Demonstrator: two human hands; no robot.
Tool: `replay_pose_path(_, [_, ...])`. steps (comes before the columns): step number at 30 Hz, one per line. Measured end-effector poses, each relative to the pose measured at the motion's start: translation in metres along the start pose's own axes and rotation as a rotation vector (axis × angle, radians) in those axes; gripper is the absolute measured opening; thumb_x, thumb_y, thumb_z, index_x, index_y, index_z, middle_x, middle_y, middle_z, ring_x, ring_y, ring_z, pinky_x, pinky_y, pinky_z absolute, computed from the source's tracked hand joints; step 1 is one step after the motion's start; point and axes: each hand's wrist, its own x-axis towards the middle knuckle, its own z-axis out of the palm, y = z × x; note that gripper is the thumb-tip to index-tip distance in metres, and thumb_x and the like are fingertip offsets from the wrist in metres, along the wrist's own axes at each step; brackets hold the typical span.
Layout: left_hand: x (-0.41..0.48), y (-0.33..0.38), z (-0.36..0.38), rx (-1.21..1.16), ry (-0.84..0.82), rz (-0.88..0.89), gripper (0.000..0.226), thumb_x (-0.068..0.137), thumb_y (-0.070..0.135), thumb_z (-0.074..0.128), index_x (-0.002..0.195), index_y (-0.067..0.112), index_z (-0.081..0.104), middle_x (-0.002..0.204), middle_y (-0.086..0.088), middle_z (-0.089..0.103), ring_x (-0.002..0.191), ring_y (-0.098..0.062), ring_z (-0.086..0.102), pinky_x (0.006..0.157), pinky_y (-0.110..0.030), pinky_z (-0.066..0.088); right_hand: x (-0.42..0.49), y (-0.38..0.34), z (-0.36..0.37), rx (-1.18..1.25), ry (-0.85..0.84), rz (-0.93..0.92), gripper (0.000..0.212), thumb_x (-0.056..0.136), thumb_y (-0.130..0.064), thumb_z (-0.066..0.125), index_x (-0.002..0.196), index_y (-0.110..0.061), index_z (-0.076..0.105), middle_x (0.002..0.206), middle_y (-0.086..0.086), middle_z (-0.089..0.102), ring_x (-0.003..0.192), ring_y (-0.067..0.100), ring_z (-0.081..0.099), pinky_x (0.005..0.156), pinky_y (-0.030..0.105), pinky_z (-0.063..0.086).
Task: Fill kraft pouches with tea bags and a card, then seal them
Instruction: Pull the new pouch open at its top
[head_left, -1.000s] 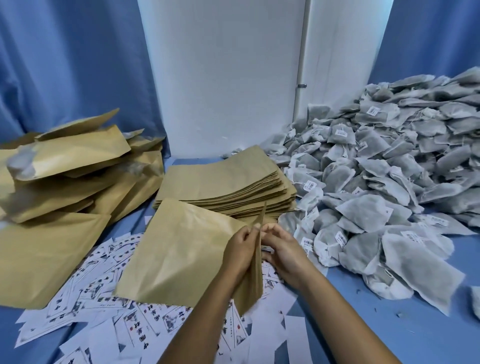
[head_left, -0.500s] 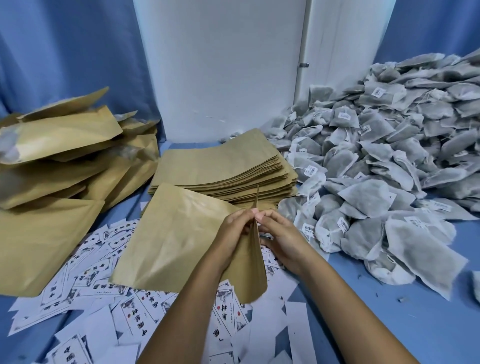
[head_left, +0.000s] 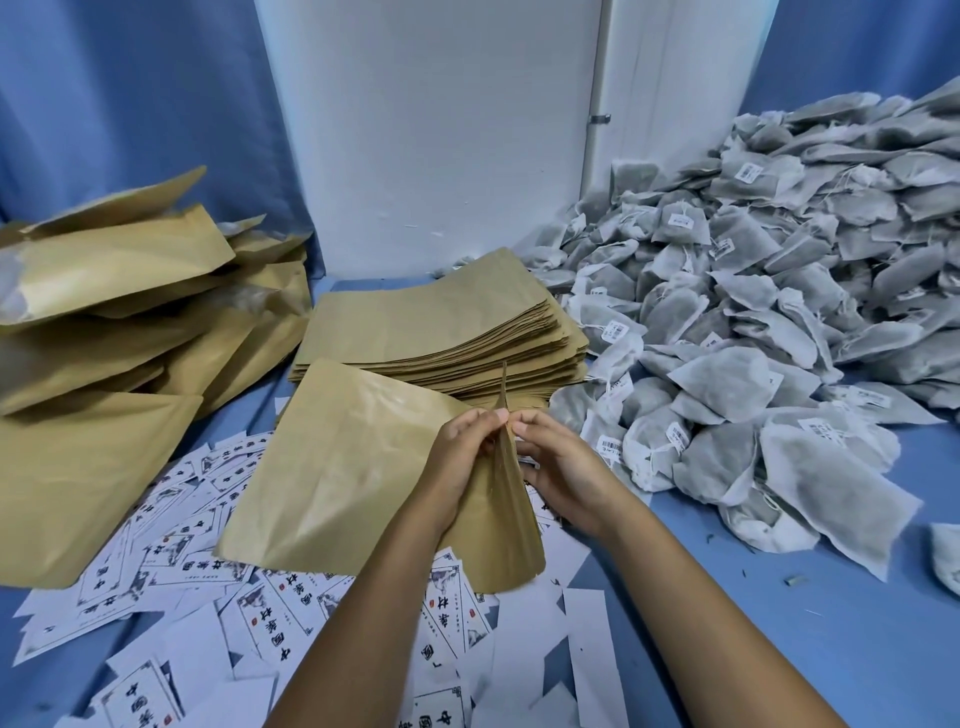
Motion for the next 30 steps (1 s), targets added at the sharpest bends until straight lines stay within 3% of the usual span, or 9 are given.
replay_pose_path(4, [-0.004, 0.003, 0.004, 0.034, 0.055, 0.013, 0.018, 0.078, 0.033, 0.056, 0.072, 0.017, 0.063, 0.067, -0.002, 0.054, 0.066, -0.011, 0.050, 0.065, -0.024, 0.041, -0.003, -0.001, 0.009, -0.060, 0.117, -0.003, 0.010, 0.093, -0.002, 0.048, 0.089, -0.008, 0.054, 0.079, 0.006, 0.058, 0.073, 0.014, 0.057, 0.060, 0.019, 0.048])
replay_pose_path(8, [-0.007, 0.002, 0.014, 0.027, 0.138, 0.161, 0.019, 0.082, 0.014, 0.053, 0.064, 0.017, 0.051, 0.064, -0.001, 0.044, 0.063, -0.010, 0.042, 0.058, -0.021, 0.037, -0.003, 0.004, 0.022, -0.635, 0.356, -0.183, 0.008, 0.084, -0.011, 0.060, 0.086, -0.003, 0.057, 0.079, 0.004, 0.056, 0.067, 0.014, 0.052, 0.065, 0.028, 0.045])
replay_pose_path(12, [-0.008, 0.009, 0.013, 0.156, 0.179, 0.370, 0.023, 0.085, -0.003, 0.053, 0.072, 0.014, 0.047, 0.068, 0.003, 0.046, 0.065, -0.005, 0.043, 0.063, -0.017, 0.037, -0.005, -0.003, 0.020, -0.687, 0.421, -0.242, 0.005, 0.089, -0.008, 0.056, 0.084, -0.007, 0.058, 0.077, -0.001, 0.058, 0.066, 0.006, 0.051, 0.058, 0.014, 0.037])
replay_pose_path(15, [-0.013, 0.021, 0.010, 0.263, 0.259, 0.594, 0.011, 0.082, 0.003, 0.054, 0.082, 0.014, 0.053, 0.082, -0.002, 0.053, 0.075, -0.006, 0.050, 0.073, -0.012, 0.040, -0.004, -0.009, 0.015, -0.496, 0.458, -0.310, 0.017, 0.094, -0.003, 0.047, 0.083, -0.013, 0.056, 0.068, -0.006, 0.057, 0.056, -0.003, 0.049, 0.055, 0.012, 0.037])
replay_pose_path(18, [-0.019, 0.029, 0.004, 0.385, 0.292, 0.767, 0.020, 0.084, 0.005, 0.050, 0.095, 0.015, 0.063, 0.093, -0.003, 0.052, 0.083, -0.006, 0.052, 0.078, -0.012, 0.041, -0.004, -0.015, 0.013, -0.355, 0.400, -0.283, 0.020, 0.097, -0.006, 0.044, 0.084, -0.014, 0.055, 0.068, 0.001, 0.057, 0.059, 0.011, 0.049, 0.056, 0.023, 0.040])
replay_pose_path(24, [-0.022, 0.037, -0.002, 0.854, 0.090, 0.970, 0.037, 0.078, 0.002, 0.047, 0.099, 0.018, 0.073, 0.089, 0.000, 0.046, 0.081, -0.018, 0.048, 0.070, -0.036, 0.043, -0.005, -0.016, 0.023, 0.332, 0.125, 0.162, 0.017, 0.094, -0.002, 0.045, 0.094, 0.001, 0.062, 0.075, 0.017, 0.062, 0.061, 0.022, 0.063, 0.057, 0.029, 0.055])
replay_pose_path(28, [-0.023, 0.041, -0.006, 0.785, 0.146, 0.958, 0.036, 0.078, -0.001, 0.045, 0.096, 0.016, 0.072, 0.092, -0.003, 0.050, 0.089, -0.020, 0.051, 0.076, -0.036, 0.046, -0.009, -0.027, 0.023, 0.616, 0.087, 0.362, 0.033, 0.094, -0.005, 0.037, 0.077, 0.009, 0.062, 0.062, 0.018, 0.064, 0.051, 0.024, 0.066, 0.044, 0.026, 0.053])
replay_pose_path(30, [-0.023, 0.044, -0.009, 0.679, 0.223, 0.911, 0.033, 0.083, -0.003, 0.046, 0.098, 0.012, 0.072, 0.097, -0.003, 0.053, 0.096, -0.016, 0.052, 0.082, -0.027, 0.046, -0.007, -0.029, 0.021, 0.690, 0.167, 0.361, 0.024, 0.092, -0.001, 0.040, 0.086, 0.012, 0.058, 0.066, 0.019, 0.062, 0.054, 0.023, 0.064, 0.052, 0.029, 0.056])
